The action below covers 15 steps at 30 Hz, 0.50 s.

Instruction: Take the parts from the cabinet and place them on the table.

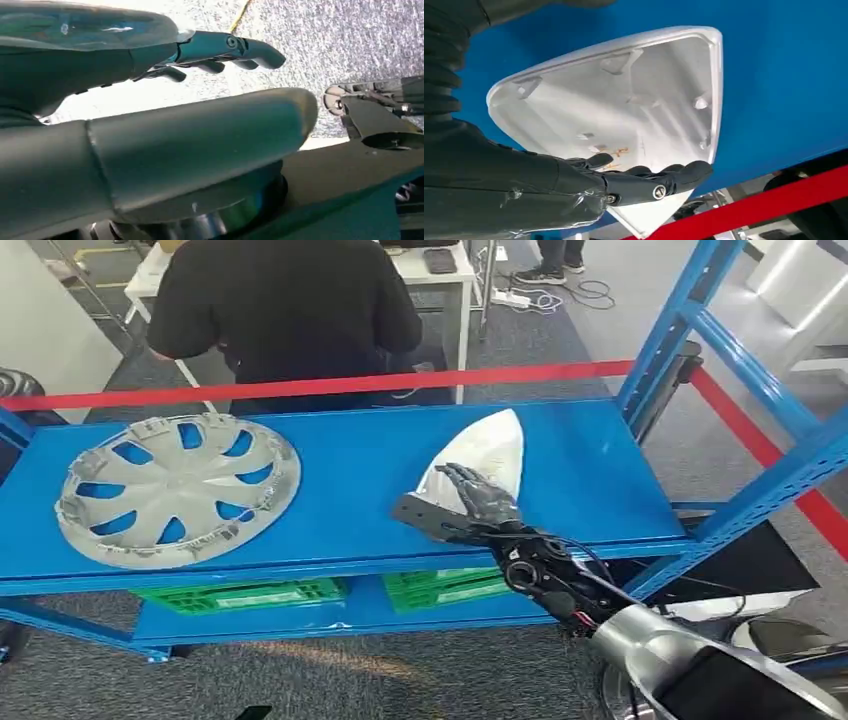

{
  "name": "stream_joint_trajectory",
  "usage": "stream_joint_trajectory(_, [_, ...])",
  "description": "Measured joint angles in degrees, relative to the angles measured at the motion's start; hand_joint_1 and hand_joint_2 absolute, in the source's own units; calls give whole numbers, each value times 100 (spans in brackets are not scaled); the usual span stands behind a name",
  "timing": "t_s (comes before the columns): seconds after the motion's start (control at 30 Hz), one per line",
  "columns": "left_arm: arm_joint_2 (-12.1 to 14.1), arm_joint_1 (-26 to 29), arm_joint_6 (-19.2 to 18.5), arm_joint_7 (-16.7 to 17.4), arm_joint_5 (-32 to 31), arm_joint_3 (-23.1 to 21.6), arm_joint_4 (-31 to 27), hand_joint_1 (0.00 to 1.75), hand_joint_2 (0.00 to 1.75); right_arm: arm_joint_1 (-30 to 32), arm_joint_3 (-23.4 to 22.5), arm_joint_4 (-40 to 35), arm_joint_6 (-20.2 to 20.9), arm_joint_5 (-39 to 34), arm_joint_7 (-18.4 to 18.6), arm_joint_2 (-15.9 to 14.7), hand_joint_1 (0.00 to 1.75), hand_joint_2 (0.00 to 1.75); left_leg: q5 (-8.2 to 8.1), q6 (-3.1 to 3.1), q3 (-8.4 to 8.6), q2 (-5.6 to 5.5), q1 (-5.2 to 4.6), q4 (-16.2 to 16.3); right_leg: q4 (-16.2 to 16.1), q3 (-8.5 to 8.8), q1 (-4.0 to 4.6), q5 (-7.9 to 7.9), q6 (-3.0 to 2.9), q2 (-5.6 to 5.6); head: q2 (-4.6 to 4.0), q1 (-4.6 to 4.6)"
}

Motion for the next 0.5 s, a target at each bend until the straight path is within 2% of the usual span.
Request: stream_joint_trajectory(0.5, [76,-25,13,-18,33,-66,0,0,0,-10,57,485,63,-39,-271,183,0,175,2,13,6,0,8,-9,-7,2,-8,1,2,1,0,0])
